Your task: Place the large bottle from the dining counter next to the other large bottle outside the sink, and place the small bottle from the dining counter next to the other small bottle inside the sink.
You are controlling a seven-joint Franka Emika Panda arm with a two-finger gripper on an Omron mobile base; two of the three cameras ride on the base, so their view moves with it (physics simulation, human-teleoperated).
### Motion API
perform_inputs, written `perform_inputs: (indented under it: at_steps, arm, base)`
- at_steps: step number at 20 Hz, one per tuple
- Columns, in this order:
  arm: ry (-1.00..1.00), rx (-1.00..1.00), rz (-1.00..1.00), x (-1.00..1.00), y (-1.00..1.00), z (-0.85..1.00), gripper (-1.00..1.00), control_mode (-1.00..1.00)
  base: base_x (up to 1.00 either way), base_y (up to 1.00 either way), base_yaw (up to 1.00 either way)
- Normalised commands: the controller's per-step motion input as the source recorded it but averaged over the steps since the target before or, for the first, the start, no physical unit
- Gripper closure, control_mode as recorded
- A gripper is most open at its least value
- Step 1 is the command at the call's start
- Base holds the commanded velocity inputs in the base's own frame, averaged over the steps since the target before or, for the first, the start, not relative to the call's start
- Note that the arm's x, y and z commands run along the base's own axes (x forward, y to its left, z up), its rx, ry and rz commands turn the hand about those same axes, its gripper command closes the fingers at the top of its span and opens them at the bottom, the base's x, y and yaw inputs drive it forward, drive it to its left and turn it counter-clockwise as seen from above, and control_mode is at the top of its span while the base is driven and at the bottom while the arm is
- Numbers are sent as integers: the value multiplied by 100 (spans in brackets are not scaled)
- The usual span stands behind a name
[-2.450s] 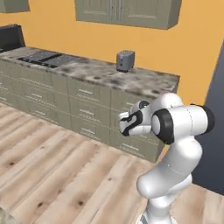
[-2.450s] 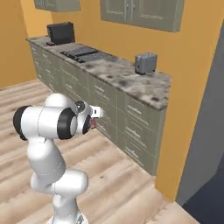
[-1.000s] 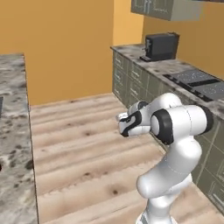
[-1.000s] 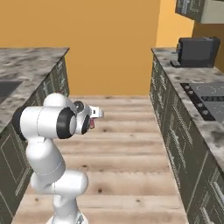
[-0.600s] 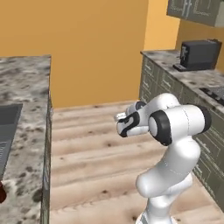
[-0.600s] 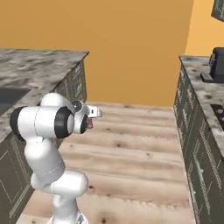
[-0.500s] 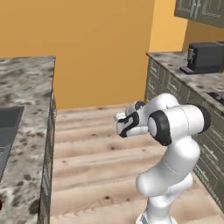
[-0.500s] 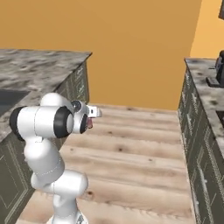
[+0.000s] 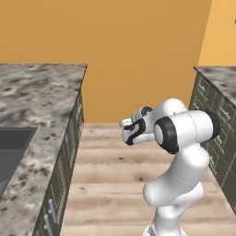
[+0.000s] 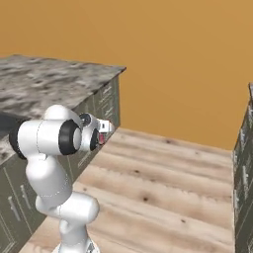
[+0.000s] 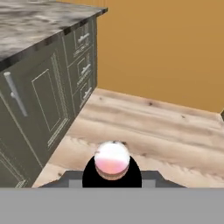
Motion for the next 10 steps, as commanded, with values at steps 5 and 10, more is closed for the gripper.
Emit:
perform_inputs:
  at_steps: [5, 10]
  arm:
    - [0, 0, 0, 0, 0, 0, 100, 100]
    - [0, 0, 0, 0, 0, 0, 100, 100]
  base:
    - [100, -43, 42]
    - [81, -34, 50]
